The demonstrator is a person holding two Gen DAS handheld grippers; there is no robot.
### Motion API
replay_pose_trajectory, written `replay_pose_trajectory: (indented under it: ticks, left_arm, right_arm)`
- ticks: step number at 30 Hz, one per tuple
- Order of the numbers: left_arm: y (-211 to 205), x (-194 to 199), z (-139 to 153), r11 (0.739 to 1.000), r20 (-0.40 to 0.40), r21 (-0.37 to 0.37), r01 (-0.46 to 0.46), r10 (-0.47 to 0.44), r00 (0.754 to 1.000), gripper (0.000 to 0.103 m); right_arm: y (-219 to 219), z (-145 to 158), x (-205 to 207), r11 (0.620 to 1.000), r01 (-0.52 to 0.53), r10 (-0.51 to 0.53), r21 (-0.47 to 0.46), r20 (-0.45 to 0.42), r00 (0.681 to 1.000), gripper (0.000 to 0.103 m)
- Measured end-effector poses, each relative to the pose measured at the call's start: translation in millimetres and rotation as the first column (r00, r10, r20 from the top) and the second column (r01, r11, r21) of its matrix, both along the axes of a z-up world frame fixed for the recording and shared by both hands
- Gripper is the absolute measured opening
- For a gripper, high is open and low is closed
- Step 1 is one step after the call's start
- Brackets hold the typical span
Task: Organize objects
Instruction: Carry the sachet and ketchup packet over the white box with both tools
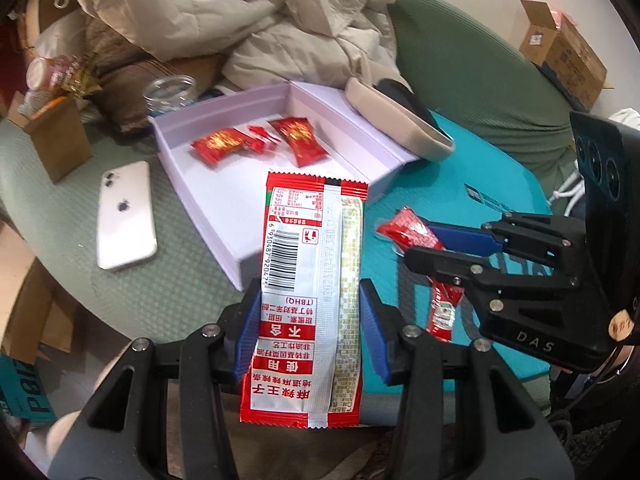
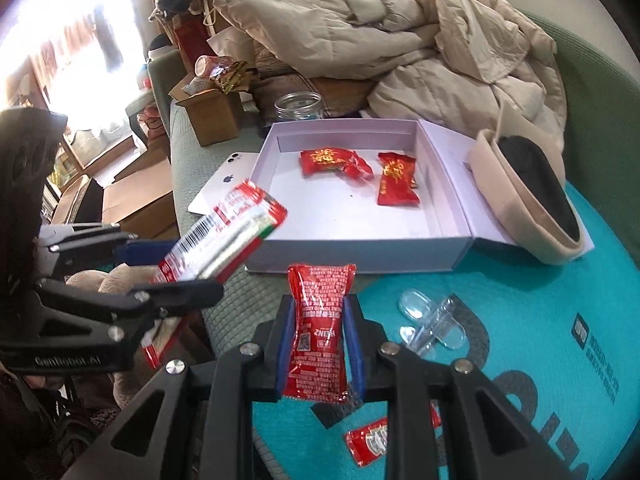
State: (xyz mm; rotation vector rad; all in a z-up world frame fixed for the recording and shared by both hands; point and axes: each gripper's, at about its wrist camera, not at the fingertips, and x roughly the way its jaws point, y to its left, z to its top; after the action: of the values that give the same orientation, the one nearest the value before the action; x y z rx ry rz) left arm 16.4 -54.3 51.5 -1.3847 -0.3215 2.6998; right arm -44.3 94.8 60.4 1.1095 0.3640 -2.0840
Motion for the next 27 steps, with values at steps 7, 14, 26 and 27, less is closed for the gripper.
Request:
replay_pose_trajectory:
  ticks: [7, 14, 26, 27]
  left_arm:
    - [-19, -9, 6, 0.999, -0.005, -0.021, -0.032, 0.032, 0.999, 0.045]
    - [-43, -27, 5, 0.998, 0.007, -0.026, -0.057, 0.057, 0.998, 0.045]
    - [-76, -61, -1, 0.998, 0.037, -0.043, -0.056, 0.058, 0.998, 0.045]
    - [-78, -64, 0, 0.997, 0.037, -0.045, -0.054, 0.056, 0.998, 0.045]
  right_arm:
    - [-20, 6, -14, 0.999, -0.032, 0.031, -0.020, -0.007, 0.999, 0.024]
    - [-47, 5, -30, 0.997, -0.073, 0.073, -0.029, 0.003, 0.997, 0.024]
    - [-89, 2, -63, 0.995, -0.091, 0.091, -0.032, 0.001, 0.996, 0.024]
    - [-91, 2, -66, 0.996, -0.086, 0.086, -0.034, 0.001, 0.996, 0.024]
